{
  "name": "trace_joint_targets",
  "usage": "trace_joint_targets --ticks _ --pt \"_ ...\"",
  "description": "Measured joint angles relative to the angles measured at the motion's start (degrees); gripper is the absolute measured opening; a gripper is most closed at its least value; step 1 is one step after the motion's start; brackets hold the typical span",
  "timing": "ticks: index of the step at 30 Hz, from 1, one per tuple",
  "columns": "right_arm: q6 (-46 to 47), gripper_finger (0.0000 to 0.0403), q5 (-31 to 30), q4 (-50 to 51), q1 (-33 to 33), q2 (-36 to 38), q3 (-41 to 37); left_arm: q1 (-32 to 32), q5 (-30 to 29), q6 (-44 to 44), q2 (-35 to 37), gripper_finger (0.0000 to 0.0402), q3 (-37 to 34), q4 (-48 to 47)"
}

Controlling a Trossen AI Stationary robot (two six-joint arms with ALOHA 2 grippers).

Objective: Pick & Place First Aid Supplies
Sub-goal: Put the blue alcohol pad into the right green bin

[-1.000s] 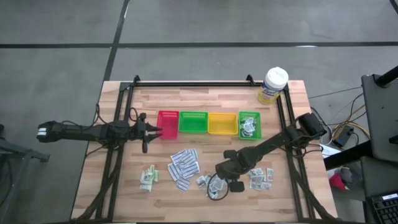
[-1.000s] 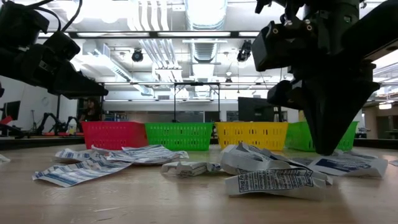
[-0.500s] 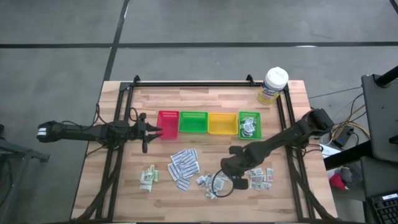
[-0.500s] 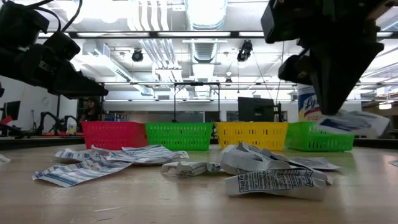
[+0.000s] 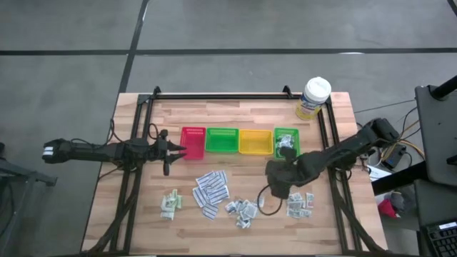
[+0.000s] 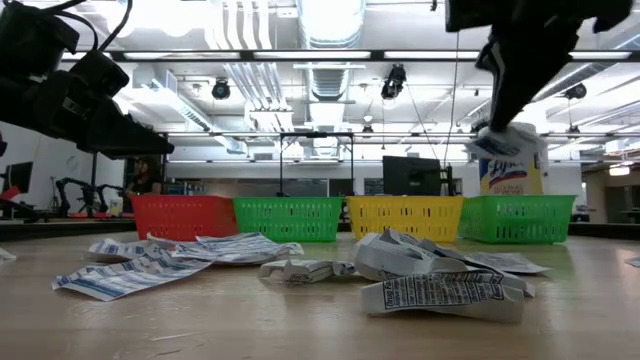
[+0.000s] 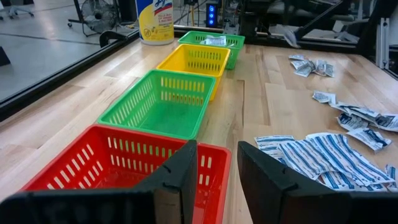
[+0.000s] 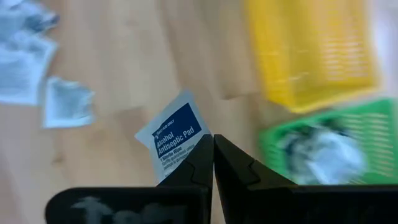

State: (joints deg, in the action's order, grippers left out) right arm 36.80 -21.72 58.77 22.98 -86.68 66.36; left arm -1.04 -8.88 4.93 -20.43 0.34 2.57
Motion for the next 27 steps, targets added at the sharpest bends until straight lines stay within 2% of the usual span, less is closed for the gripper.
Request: trace_joint_targets --ticks 7,13,18,27 --pt "8.1 0.0008 -13.5 8.3 0.0 4.2 0.0 0.0 0.0 0.0 0.0 0.0113 0.0 0.0" --pt "20.7 0.0008 -21.7 17.0 -0.2 5.2 0.0 0.0 0.0 0.0 0.0 0.0113 0.0 0.0" --pt "33.9 0.0008 -24.9 23.3 -1.4 5.2 0.0 0.0 0.0 0.0 0.0 0.0113 0.0 0.0" --pt "51.2 0.0008 -25.0 26.7 -8.1 5.2 -1.6 0.0 0.0 0.0 0.0 0.0113 0.0 0.0"
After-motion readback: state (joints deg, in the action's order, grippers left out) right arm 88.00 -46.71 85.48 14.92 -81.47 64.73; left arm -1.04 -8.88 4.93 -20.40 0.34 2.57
